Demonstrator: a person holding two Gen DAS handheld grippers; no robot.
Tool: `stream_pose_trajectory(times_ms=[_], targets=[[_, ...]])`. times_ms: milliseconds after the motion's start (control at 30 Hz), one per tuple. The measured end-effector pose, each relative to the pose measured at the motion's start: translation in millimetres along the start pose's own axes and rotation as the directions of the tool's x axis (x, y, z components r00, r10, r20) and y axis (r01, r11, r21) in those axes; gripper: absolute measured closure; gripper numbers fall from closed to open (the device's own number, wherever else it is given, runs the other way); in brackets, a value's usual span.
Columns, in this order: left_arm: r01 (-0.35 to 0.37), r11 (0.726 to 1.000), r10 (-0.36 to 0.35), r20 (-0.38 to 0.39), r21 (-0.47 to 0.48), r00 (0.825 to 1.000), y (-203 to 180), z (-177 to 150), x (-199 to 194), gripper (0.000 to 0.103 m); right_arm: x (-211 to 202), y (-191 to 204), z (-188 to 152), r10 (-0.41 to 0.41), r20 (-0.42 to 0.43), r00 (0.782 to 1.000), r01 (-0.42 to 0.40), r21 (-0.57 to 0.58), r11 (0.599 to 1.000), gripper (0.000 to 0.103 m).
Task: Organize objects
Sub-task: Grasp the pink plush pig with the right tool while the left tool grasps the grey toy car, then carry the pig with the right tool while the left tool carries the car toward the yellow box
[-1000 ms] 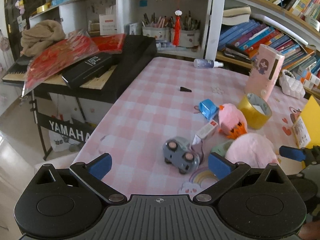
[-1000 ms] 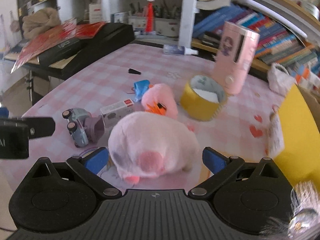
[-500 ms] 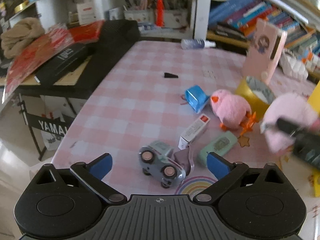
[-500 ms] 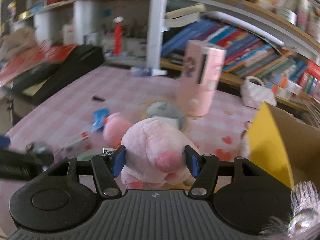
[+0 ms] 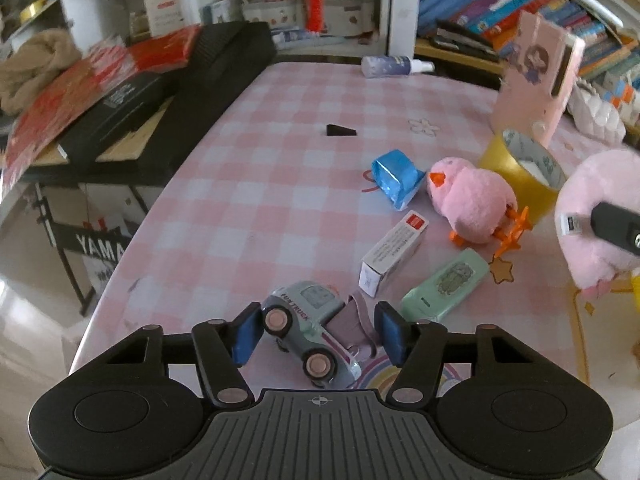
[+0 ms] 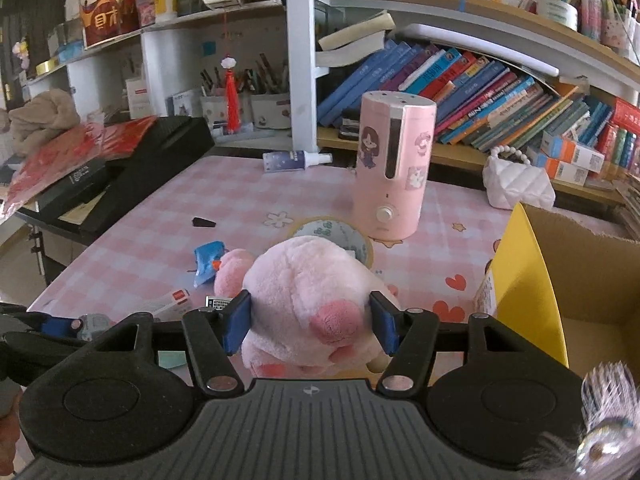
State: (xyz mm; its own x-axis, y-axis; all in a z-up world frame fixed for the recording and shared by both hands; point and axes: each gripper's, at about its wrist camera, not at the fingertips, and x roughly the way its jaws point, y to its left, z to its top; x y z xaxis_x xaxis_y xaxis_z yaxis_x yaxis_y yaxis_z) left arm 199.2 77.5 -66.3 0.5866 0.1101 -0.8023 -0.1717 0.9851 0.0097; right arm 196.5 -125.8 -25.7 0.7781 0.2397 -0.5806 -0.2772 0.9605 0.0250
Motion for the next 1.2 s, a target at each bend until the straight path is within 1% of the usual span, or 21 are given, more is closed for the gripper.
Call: stream_pose_trajectory(times_ms=[33,167,300,400,500,633,867,1067,1200], targets=[[0.004,1.0,-0.004,0.013,-0.014,1.0,2.7,0.0,-4.8,0.053,-1.5,0.6,0.8,0.006,0.001,1.0,-0.006,-0.001,1.0,0.044],[0.04,0.997,-0.036,0.056,-0.061,0.998,11.9,2.3,-27.8,0.053,-9.5,2.3,3.8,0.024,0.019,1.0,-0.024,-0.004,1.0,0.044],[0.06,0.997,-0.053,0.121,-0.056,0.991,13.4,1.2,-56.0,0.053,-19.7,2.6,2.7,0.038,0.024,0.999,-0.038,0.01,0.999,0.044],[0.09,0.993,-0.079,0.145,-0.072,0.986,16.3,-0.3,-70.7,0.053,-27.5,3.0,-1.4,0.042,0.018,0.999,-0.042,0.02,0.999,0.044],[0.102,0.993,-0.091,0.163,-0.06,0.982,15.1,-4.4,-80.5,0.053,-35.6,3.6,-5.5,0.045,0.007,0.999,-0.045,0.03,0.999,0.044],[0.118,0.992,-0.109,0.164,-0.051,0.98,13.9,-15.2,-88.5,0.053,-44.5,6.6,-12.3,0.048,-0.012,0.999,-0.047,0.043,0.998,0.044],[0.151,0.988,-0.143,0.175,-0.03,0.974,15.2,-40.7,-109.0,0.053,-71.1,19.0,-27.8,0.038,-0.007,0.999,-0.037,0.033,0.999,0.044],[0.164,0.986,-0.156,0.187,-0.025,0.97,22.5,-64.6,-133.5,0.053,-96.6,30.9,-41.3,0.041,-0.012,0.999,-0.04,0.051,0.998,0.044],[0.171,0.985,-0.163,0.185,-0.028,0.969,26.9,-79.5,-145.9,0.053,-117.1,41.4,-51.6,0.032,0.002,1.0,-0.032,0.038,0.999,0.044]])
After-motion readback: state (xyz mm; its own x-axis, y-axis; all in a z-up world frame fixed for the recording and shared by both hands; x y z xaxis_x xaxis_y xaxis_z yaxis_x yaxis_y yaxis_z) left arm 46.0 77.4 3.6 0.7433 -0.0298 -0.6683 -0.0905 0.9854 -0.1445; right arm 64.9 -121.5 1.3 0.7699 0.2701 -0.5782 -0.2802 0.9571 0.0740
